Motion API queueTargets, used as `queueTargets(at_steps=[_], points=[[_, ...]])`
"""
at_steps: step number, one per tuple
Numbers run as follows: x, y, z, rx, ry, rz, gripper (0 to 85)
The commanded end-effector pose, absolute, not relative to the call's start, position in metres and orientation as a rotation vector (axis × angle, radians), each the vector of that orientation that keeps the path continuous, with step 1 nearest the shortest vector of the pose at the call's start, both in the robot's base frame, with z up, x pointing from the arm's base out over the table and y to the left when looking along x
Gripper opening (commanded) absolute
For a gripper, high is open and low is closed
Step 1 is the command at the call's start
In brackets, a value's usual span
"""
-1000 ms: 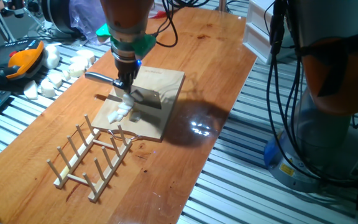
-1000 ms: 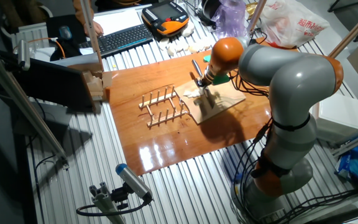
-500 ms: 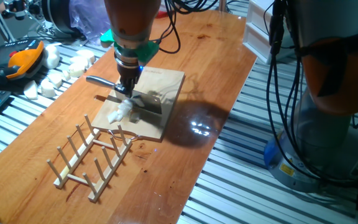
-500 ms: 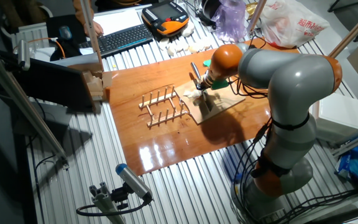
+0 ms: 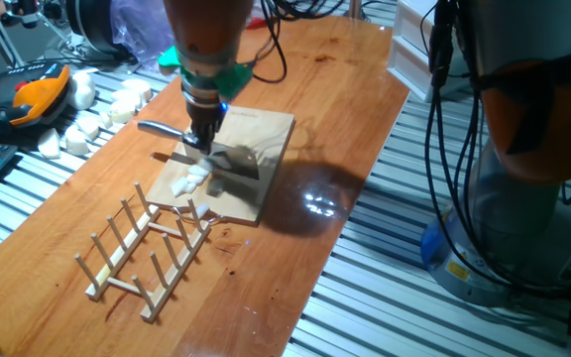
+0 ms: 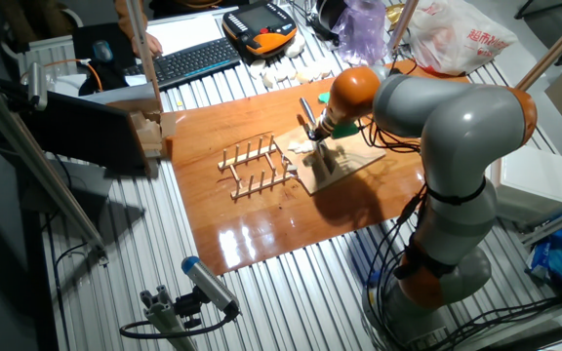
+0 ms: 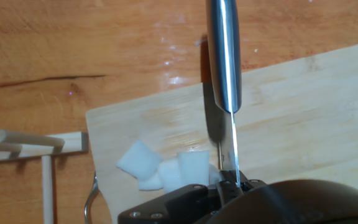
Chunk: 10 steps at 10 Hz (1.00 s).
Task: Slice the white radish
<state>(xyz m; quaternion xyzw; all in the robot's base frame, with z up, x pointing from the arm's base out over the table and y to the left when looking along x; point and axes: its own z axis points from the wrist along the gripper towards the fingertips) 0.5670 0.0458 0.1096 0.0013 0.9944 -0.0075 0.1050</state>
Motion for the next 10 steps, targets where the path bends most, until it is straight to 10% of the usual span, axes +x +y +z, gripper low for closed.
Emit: queueTargets(at_steps=[1, 10], points=[[0.568, 0.046, 0.113, 0.007, 2.931, -0.030, 0.0], [0.597, 0.035, 0.110, -0.024, 2.902, -0.028, 0.0]])
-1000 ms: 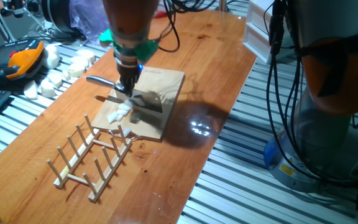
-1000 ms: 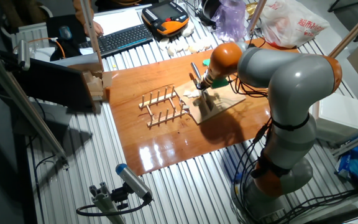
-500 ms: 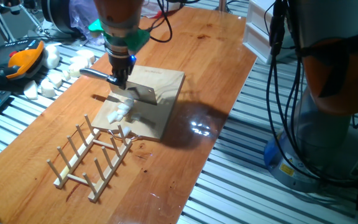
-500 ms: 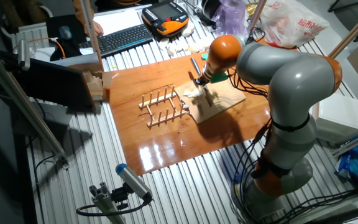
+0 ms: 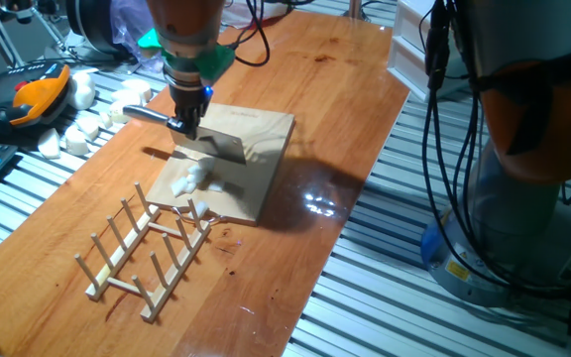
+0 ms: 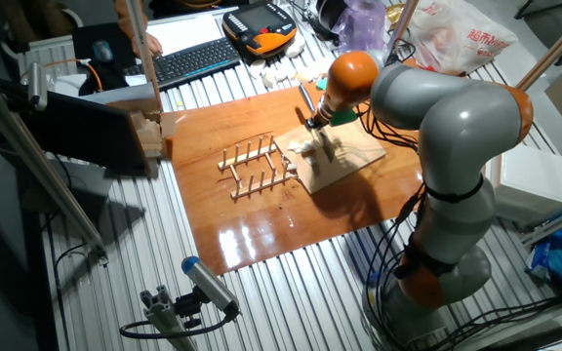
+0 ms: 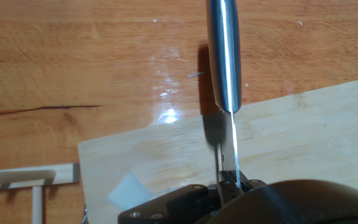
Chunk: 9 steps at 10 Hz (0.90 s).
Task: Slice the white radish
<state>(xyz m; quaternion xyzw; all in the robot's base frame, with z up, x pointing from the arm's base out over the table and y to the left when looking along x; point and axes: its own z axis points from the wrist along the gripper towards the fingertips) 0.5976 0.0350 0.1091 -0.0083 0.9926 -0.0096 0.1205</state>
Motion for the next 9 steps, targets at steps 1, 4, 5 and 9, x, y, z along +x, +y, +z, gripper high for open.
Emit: queueTargets(at_steps=[1, 4, 5, 9], points=[[0.5983, 0.0350, 0.1071, -0.026, 2.897, -0.024, 0.0], [0.5988, 0.0353, 0.1045, -0.027, 2.896, -0.015, 0.0], [0.5981, 0.0355, 0.1040, -0.027, 2.896, -0.015, 0.0], [0.5942, 0.0382, 0.0979, -0.015, 2.888, -0.005, 0.0]])
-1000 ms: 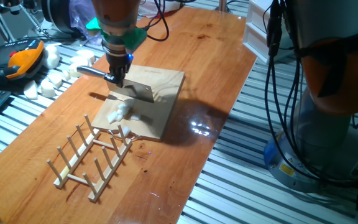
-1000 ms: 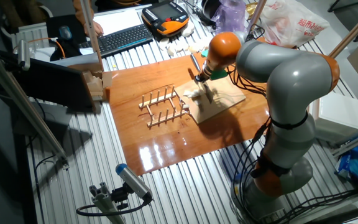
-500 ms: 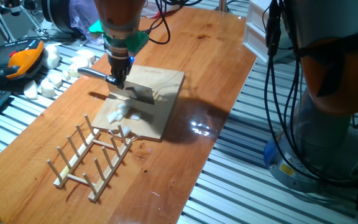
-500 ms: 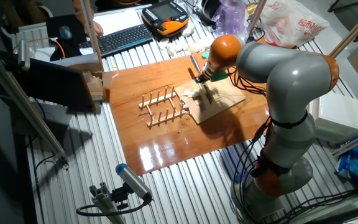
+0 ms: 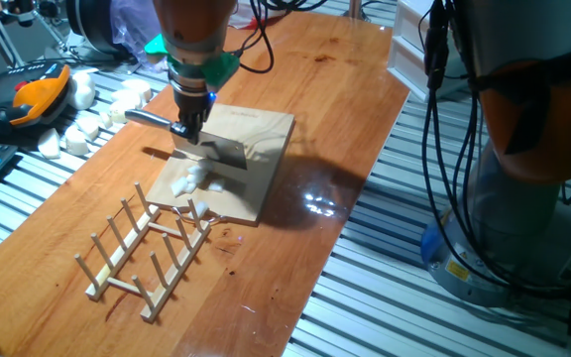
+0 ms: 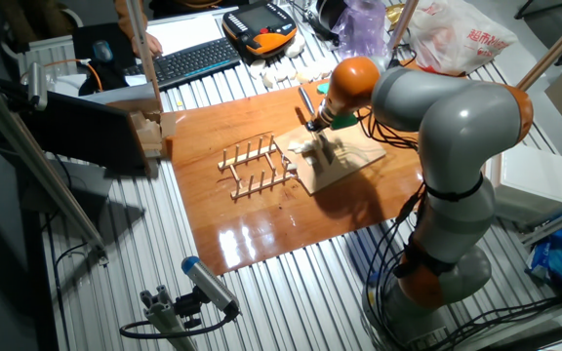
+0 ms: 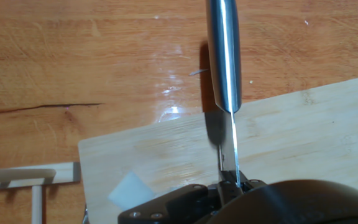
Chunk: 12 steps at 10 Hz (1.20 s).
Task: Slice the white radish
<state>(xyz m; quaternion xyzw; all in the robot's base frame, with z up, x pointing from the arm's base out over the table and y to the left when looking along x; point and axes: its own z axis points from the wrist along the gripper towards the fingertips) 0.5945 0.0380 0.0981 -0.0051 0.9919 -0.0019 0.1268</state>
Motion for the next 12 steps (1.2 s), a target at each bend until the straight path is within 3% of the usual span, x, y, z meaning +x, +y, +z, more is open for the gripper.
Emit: queueTargets(at_steps=[1, 12], points=[[0.595, 0.037, 0.096, -0.015, 2.885, -0.005, 0.0], [0.595, 0.038, 0.084, 0.029, 2.767, -0.005, 0.0]])
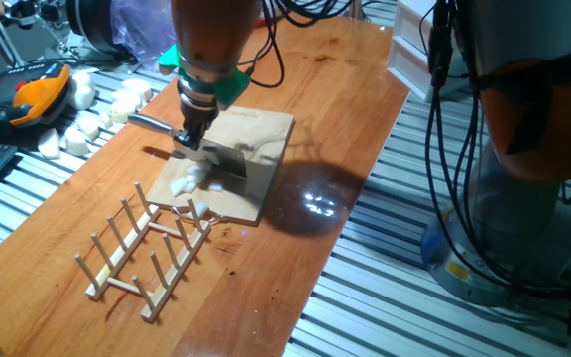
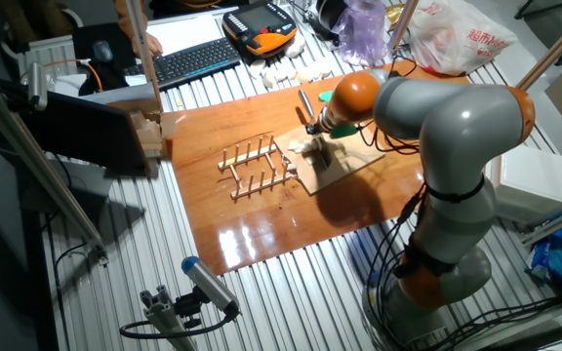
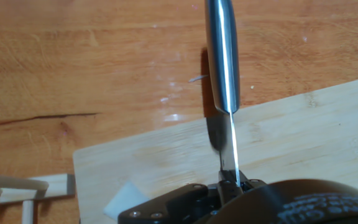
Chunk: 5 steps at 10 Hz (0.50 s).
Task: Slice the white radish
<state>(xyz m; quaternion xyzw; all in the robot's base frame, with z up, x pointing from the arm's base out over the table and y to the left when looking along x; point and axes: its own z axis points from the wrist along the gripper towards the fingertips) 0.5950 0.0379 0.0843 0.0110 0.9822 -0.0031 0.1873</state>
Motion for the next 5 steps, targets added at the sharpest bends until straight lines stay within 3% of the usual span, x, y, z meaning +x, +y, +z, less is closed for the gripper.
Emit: queueTargets(at_steps=[1, 5], points=[[0.595, 0.039, 0.086, 0.034, 2.760, -0.008, 0.0], [0.598, 0.040, 0.105, 0.008, 2.837, -0.010, 0.0]])
